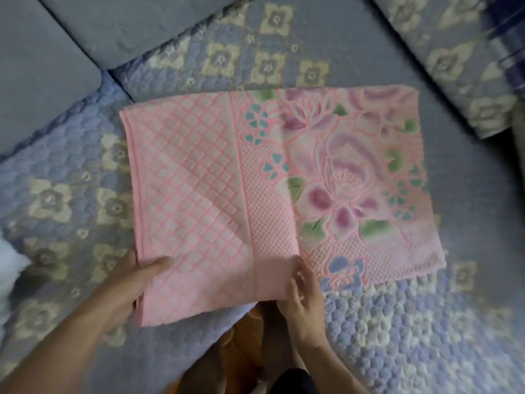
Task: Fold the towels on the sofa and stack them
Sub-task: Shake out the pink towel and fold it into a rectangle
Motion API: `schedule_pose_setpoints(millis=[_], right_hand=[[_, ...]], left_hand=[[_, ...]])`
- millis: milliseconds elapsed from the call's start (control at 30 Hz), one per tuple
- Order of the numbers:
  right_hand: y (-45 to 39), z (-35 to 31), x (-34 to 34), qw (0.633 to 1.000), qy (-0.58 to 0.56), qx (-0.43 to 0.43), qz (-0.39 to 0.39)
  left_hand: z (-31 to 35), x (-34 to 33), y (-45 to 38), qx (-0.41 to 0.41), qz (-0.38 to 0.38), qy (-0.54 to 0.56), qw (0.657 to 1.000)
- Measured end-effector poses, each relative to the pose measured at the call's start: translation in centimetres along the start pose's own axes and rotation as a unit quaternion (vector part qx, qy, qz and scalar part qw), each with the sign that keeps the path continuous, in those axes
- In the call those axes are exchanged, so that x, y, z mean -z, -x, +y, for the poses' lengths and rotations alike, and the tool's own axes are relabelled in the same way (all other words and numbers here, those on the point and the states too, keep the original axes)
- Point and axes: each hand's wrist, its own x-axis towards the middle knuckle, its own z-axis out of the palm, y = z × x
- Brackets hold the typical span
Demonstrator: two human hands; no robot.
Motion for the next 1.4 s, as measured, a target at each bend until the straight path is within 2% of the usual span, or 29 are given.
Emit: schedule_pose_setpoints(millis=[67, 100, 167, 233, 267, 300, 367, 433, 500, 600, 700, 767, 800, 833, 900, 967, 1000, 1033, 1100, 1133, 1167, 1233, 1267, 1300, 1333, 1400], right_hand=[[-0.7, -3.1, 0.2, 0.999, 0.040, -0.032, -0.012], [-1.2, -5.3, 0.5, 0.997, 0.046, -0.040, -0.045], [-1.7, -10.5, 1.5, 0.983, 0.007, -0.036, -0.179], [-1.6, -15.4, 2.5, 0.943, -0.028, -0.026, -0.330], [-1.5, -16.8, 2.9, 0.930, -0.020, -0.011, -0.367], [-1.7, -17.7, 3.3, 0.930, 0.008, 0.013, -0.368], [-2.0, -18.3, 4.2, 0.944, 0.102, 0.073, -0.304], [-2.3, -17.5, 5.6, 0.935, 0.198, 0.146, -0.254], [-1.9, -16.2, 6.3, 0.903, 0.266, 0.243, -0.235], [-1.7, -15.3, 6.2, 0.876, 0.274, 0.325, -0.229], [-4.1, -14.5, 6.6, 0.889, 0.221, 0.329, -0.227], [-4.9, -13.6, 7.6, 0.900, 0.188, 0.324, -0.222], [-5.2, -12.8, 8.4, 0.910, 0.165, 0.313, -0.216], [-5.3, -12.2, 9.6, 0.926, 0.128, 0.285, -0.213], [-5.9, -10.7, 13.2, 0.956, 0.040, 0.211, -0.199], [-6.7, -8.9, 18.1, 0.970, -0.055, 0.161, -0.176], [-7.4, -7.5, 20.6, 0.973, -0.086, 0.142, -0.162], [-8.1, -6.3, 22.8, 0.975, -0.114, 0.122, -0.143], [-10.0, -2.7, 26.9, 0.983, -0.151, 0.060, -0.087], [-11.0, -0.8, 28.4, 0.985, -0.159, 0.024, -0.064], [-11.9, 1.2, 29.7, 0.989, -0.138, -0.013, -0.043], [-13.8, 3.9, 31.4, 0.991, -0.093, -0.090, -0.025], [-14.6, 4.9, 31.9, 0.987, -0.095, -0.126, -0.030], [-15.4, 5.5, 32.2, 0.982, -0.110, -0.143, -0.052], [-16.3, 5.8, 32.4, 0.980, -0.119, -0.138, -0.075], [-17.5, 6.1, 31.9, 0.985, -0.093, -0.106, -0.100]], left_hand=[[0.8, -0.9, 1.4, -0.013, -0.014, 0.013, 1.000], [1.7, -1.4, 1.9, -0.025, -0.024, 0.018, 0.999], [3.8, -3.0, 3.2, -0.048, -0.062, 0.020, 0.997], [6.6, -5.7, 5.1, -0.035, -0.110, 0.036, 0.993], [8.2, -7.2, 6.2, -0.025, -0.136, 0.066, 0.988], [9.8, -8.6, 7.2, -0.014, -0.159, 0.088, 0.983], [12.6, -10.2, 8.1, 0.031, -0.183, 0.083, 0.979], [15.5, -10.6, 6.6, 0.047, -0.127, 0.031, 0.990], [19.2, -10.7, 4.4, 0.008, -0.023, -0.009, 1.000], [24.2, -12.2, 1.6, 0.010, 0.004, -0.019, 1.000], [26.0, -13.4, -1.8, -0.016, 0.079, -0.141, 0.987], [26.1, -13.9, -4.0, -0.054, 0.124, -0.272, 0.953], [26.3, -14.3, -5.1, -0.073, 0.131, -0.302, 0.941], [26.7, -14.6, -6.9, -0.080, 0.141, -0.289, 0.943], [28.8, -18.2, -5.1, -0.098, 0.173, -0.219, 0.955], [31.1, -24.7, -1.1, -0.155, 0.155, -0.153, 0.964], [32.0, -28.4, 1.1, -0.186, 0.110, -0.136, 0.967], [32.4, -31.8, 2.9, -0.209, 0.056, -0.118, 0.969], [32.7, -38.4, 5.1, -0.190, -0.124, -0.047, 0.973], [32.1, -41.4, 5.9, -0.171, -0.224, -0.022, 0.959], [30.9, -43.2, 5.8, -0.152, -0.283, -0.031, 0.947], [27.4, -44.5, 4.7, -0.167, -0.266, -0.139, 0.939], [25.9, -44.2, 4.0, -0.218, -0.238, -0.228, 0.919], [24.6, -43.7, 2.8, -0.284, -0.211, -0.337, 0.872], [24.2, -43.2, 1.7, -0.348, -0.184, -0.437, 0.809], [25.6, -42.8, -0.5, -0.436, -0.132, -0.561, 0.692]])
